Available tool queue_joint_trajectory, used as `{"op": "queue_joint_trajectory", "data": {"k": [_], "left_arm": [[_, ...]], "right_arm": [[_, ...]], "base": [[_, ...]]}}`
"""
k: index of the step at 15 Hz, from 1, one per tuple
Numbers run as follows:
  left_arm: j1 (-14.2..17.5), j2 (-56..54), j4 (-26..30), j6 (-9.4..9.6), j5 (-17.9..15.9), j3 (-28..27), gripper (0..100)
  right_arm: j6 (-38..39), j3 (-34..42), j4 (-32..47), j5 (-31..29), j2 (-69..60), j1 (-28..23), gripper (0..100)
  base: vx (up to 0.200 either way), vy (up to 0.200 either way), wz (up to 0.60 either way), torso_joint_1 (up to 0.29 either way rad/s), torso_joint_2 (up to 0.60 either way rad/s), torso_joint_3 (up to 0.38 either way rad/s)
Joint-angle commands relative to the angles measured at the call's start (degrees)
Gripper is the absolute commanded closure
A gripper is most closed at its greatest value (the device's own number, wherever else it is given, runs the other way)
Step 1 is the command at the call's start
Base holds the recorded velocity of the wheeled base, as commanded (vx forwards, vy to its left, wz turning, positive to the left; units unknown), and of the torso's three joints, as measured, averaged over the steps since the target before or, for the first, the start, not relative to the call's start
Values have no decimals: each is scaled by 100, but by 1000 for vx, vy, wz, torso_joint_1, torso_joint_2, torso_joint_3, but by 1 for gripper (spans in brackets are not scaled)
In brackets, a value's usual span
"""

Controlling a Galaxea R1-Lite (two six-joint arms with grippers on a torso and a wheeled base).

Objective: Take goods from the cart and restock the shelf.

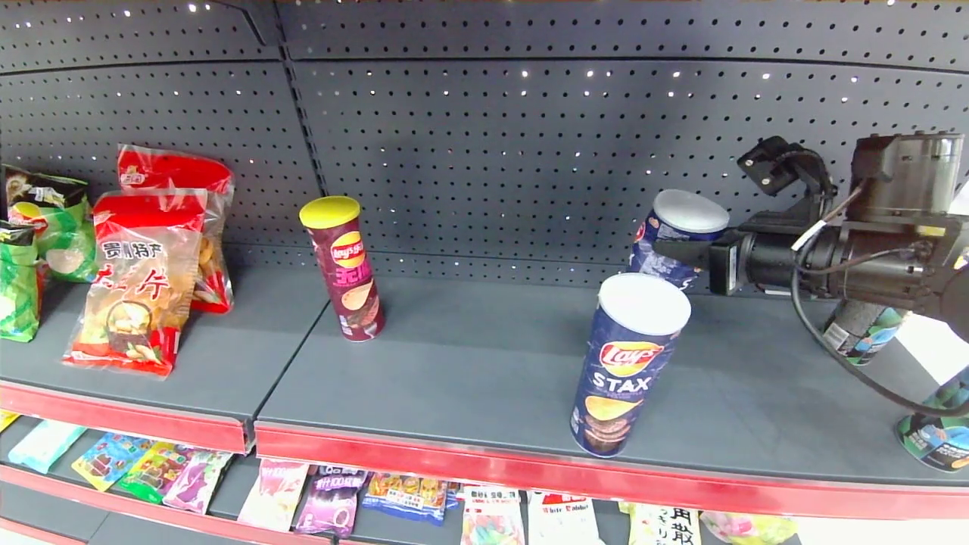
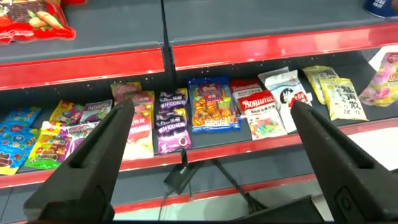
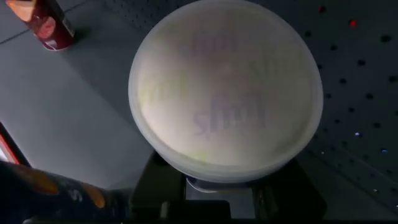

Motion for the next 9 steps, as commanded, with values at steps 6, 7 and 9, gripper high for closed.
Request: {"op": "queue_joint_trajectory", "data": {"k": [6,7,9], "left_arm": [[-1,44,-1,-10,-7,7,0],[-1,44,-1,-10,-7,7,0],[-1,44,-1,-19,-16,7,0]], "right_arm": [[-8,-465,-28,-12,587,202,100],[-8,-518,-28,-21,648,228,100],[1,-474,-28,-39,657,246,100]], "base": [[0,0,0,0,0,0],[0,0,0,0,0,0],[0,0,0,0,0,0]]}}
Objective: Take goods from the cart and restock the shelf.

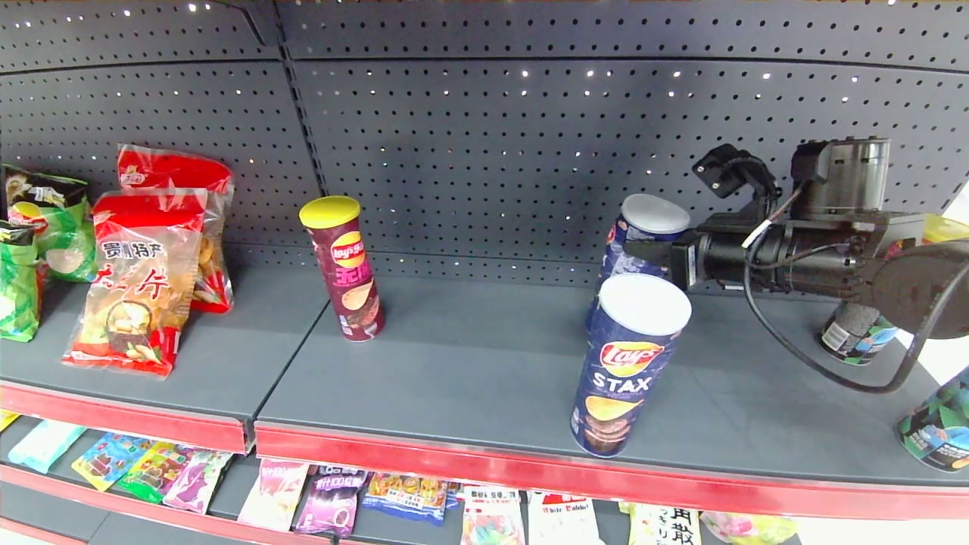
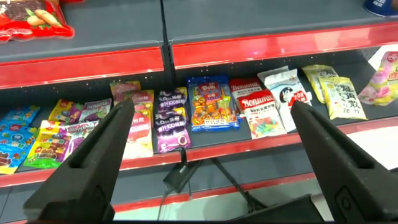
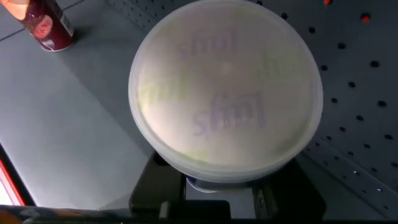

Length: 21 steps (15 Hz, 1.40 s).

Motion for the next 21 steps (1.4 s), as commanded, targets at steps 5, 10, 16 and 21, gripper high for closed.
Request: {"op": "queue_joint_trajectory", "data": {"k": [5,10,16,21], "left_arm": [[-1,33,-1,-9,-1,-2,0],[-1,24,-1,-18,-1,-2,0],[-1,24,-1,-18,-1,-2,0],[-1,24,-1,-18,-1,-2,0]], "right_arm": [[-6,61,-1,-74,40,38,100],[-14,175,8,-91,-74,126,100],[-50,359,-1,-206,-101,205,100],[-41,351,-247,-320,-65,267,0]], "base": [[0,0,0,0,0,0],[0,0,0,0,0,0],[0,0,0,0,0,0],[0,0,0,0,0,0]]}}
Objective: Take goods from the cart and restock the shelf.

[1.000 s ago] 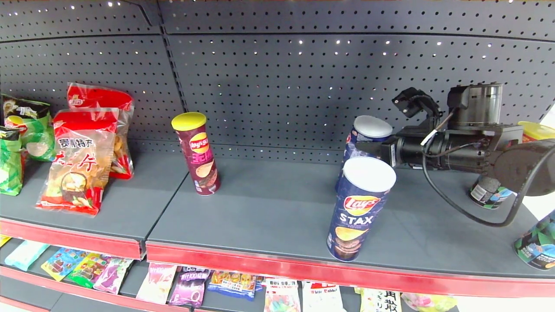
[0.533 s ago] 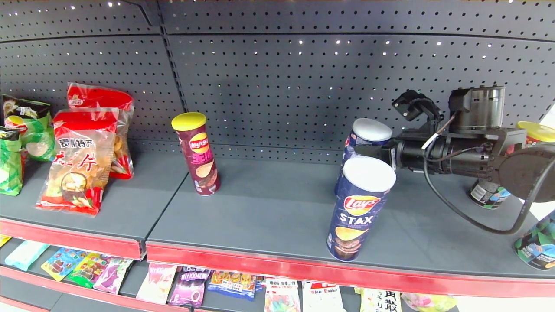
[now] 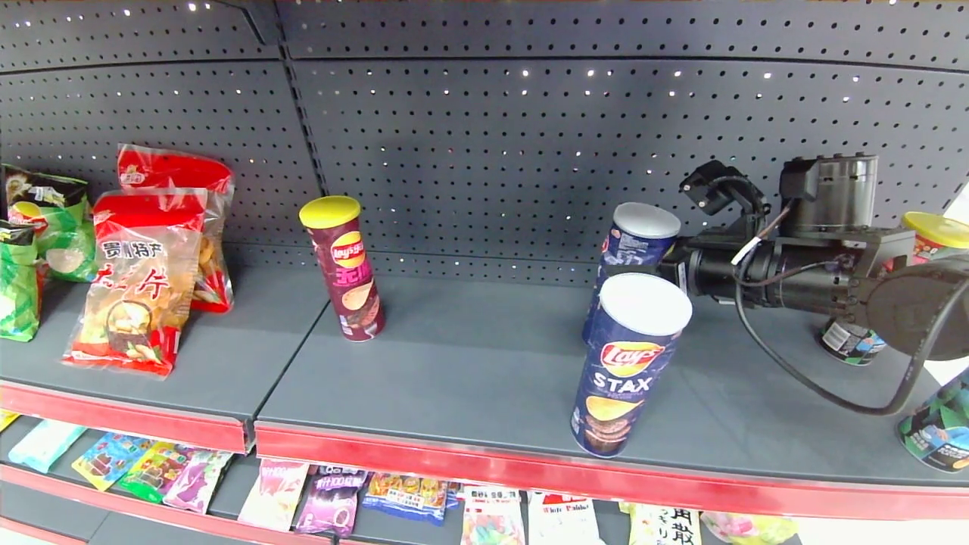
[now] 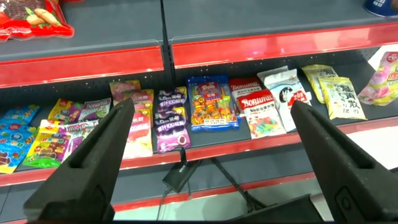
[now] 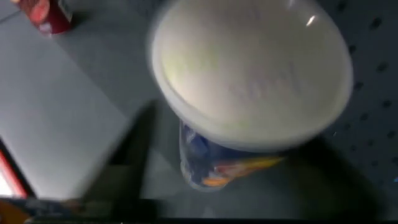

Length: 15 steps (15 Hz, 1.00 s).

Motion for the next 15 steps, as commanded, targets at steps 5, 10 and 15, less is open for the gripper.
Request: {"op": "queue_joint_trajectory", "data": {"k": [5,10,15], "left_arm": [[-1,14,1,4,2,-2,0],[-1,14,1,4,2,-2,0],[-1,14,1,4,2,-2,0]], "right_arm": [[33,86,-45,-14,-278,30,0],[121,1035,-45,-84,-1236,-66,0],[139,1739,-45,-49,-1720,-620,0]], "base": [[0,0,0,0,0,0],[0,0,0,0,0,0],[0,0,0,0,0,0]]}}
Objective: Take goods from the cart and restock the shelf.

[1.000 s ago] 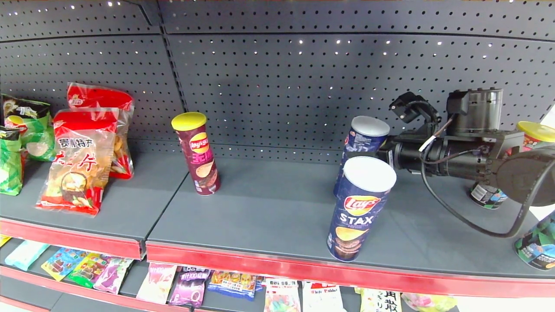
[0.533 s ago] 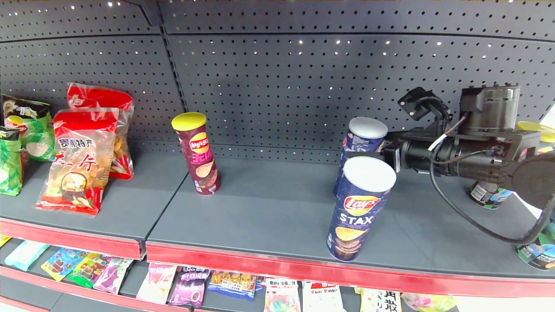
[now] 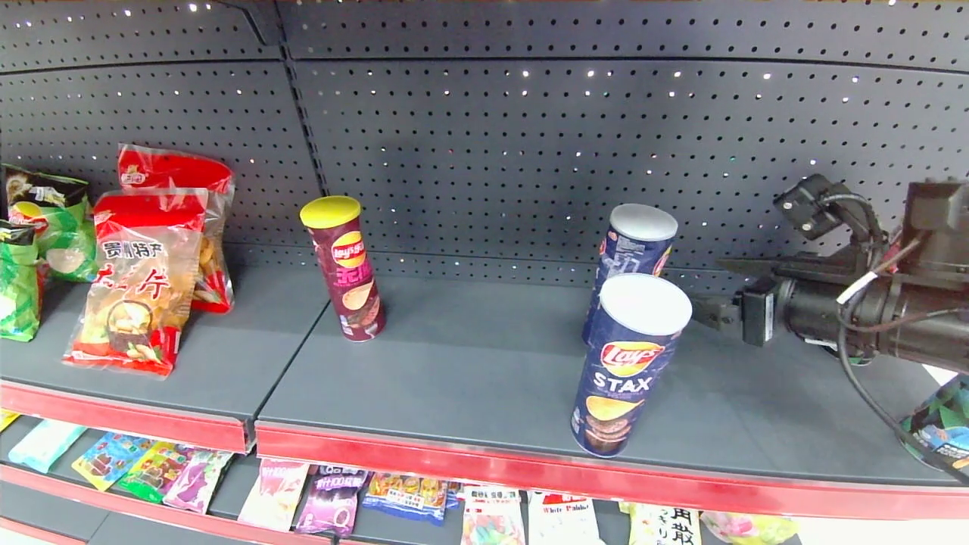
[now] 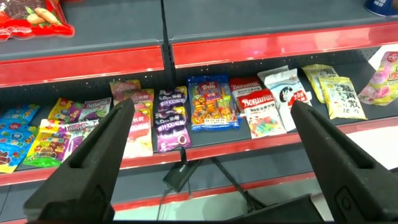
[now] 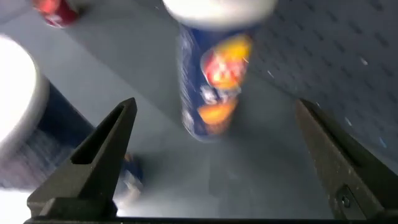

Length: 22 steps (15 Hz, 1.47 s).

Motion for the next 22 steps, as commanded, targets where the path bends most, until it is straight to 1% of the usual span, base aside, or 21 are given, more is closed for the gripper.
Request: {"op": "queue_joint_trajectory", "data": {"k": [1,4,8,10,11,12,14,15,16,18,19,20,21,22], "left_arm": [[2,6,-1,-5,2,1,0],[2,6,-1,-5,10,1,0],[2,-3,-1,4,10,1,0],[2,-11,-1,4,10,1,0],[2,-20,-1,4,10,1,0],[2,-20,-1,-5,10,1,0],[-7,6,-1,4,-7,1,0],[-16,6,-1,4,-7,1,0],[-16,15,-1,4,-34,1,0],[-16,24,-1,-5,-95,1,0],[-16,24,-1,-5,-113,1,0],[-16,33,-1,-5,-122,1,0],[-16,59,-1,-5,-122,1,0],[-16,68,-1,-5,-122,1,0]], "right_arm": [[7,430,6,45,-427,-229,0],[-1,1010,-3,327,-823,-237,0],[-37,1520,-38,371,-1183,-202,0],[-28,1837,-38,520,-1456,-97,0],[-37,2083,-38,485,-1728,-79,0],[-45,2162,-38,476,-1834,-70,0],[-10,2584,-3,-42,-2616,176,0],[-1,2742,15,-253,-2915,193,0],[7,2909,15,-359,-3213,176,0],[104,3067,76,-385,-3846,105,0],[113,3111,190,-438,-4110,79,0],[113,3111,489,-552,-4497,44,0],[130,2944,1148,-710,-4989,-9,0],[139,2751,1588,-833,-5270,-97,0]], "base": [[0,0,0,0,0,0],[0,0,0,0,0,0],[0,0,0,0,0,0],[0,0,0,0,0,0],[0,0,0,0,0,0],[0,0,0,0,0,0],[0,0,0,0,0,0],[0,0,0,0,0,0],[0,0,0,0,0,0],[0,0,0,0,0,0],[0,0,0,0,0,0],[0,0,0,0,0,0],[0,0,0,0,0,0],[0,0,0,0,0,0]]}}
